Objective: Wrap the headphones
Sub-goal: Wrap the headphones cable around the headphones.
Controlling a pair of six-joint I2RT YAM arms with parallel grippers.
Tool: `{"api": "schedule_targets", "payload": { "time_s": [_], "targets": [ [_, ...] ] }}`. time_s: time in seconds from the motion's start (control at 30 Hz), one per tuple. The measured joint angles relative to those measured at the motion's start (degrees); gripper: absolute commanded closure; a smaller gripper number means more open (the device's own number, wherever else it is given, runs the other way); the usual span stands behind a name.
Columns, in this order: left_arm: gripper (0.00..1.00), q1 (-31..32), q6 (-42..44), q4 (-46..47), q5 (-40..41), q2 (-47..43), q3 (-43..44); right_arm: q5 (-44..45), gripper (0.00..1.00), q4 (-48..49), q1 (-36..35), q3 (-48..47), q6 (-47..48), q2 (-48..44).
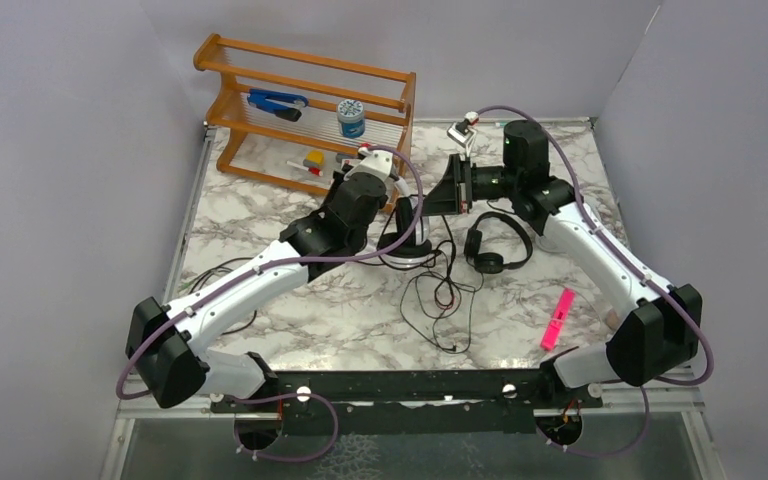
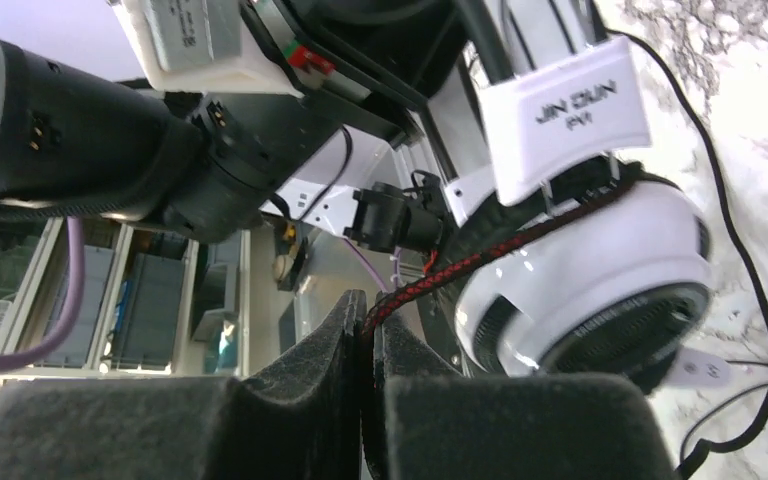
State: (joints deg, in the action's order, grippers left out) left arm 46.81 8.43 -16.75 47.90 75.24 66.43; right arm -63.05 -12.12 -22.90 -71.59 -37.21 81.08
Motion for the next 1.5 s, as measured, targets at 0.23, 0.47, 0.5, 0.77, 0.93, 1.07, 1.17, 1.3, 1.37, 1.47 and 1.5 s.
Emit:
{"api": "schedule_targets", "payload": {
  "time_s": [0.23, 0.47, 0.5, 0.77, 0.93, 1.07, 1.17, 1.3, 1.37, 1.47, 1.5],
  "targets": [
    [1.00, 1.2, -3.3, 1.2, 2.6, 1.4, 1.8, 4.1, 0.84, 9.0, -5.2, 0.0, -9.4, 0.1],
    [1.00, 1.1, -13.1, -3.2, 7.1, 2.5, 6.3, 13.3, 0.71, 9.7, -14.4, 0.6, -8.7, -0.9],
    [1.00, 0.9, -15.5, -3.9, 7.6, 2.6, 7.2, 14.4, 0.67, 9.7, -15.3, 1.3, -8.2, -1.7],
    [1.00, 0.8, -23.3, -2.0, 8.0, 2.4, 10.8, 18.9, 0.53, 9.6, -16.4, 4.3, -1.2, -7.3],
    [1.00, 0.6, -24.0, 0.9, 6.5, 0.1, 10.6, 19.2, 0.35, 6.7, -16.5, 4.1, 6.1, -7.7],
    [1.00, 0.4, -22.2, 5.4, 5.7, -4.4, 7.9, 23.1, 0.26, -0.7, -16.5, 0.9, 13.5, -8.0],
    [1.00, 0.2, -21.2, 7.9, 5.5, -7.2, 5.9, 23.3, 0.25, -3.6, -17.3, -1.4, 16.4, -8.0],
    [1.00, 0.2, -20.9, 11.5, 5.3, -9.7, 4.2, 22.9, 0.20, -4.4, -17.5, -2.4, 19.2, -8.1],
    [1.00, 0.2, -20.8, 12.6, 5.0, -10.5, 3.4, 23.0, 0.17, -4.6, -17.6, -2.4, 19.8, -8.1],
    [1.00, -0.2, -20.6, 13.7, 5.0, -10.9, 2.8, 25.7, 0.14, -8.1, -17.5, -3.9, 20.3, -8.4],
    [1.00, -0.3, -20.6, 14.4, 5.0, -11.1, 2.5, 27.0, 0.13, -9.7, -17.5, -5.0, 20.3, -8.4]
  ]
}}
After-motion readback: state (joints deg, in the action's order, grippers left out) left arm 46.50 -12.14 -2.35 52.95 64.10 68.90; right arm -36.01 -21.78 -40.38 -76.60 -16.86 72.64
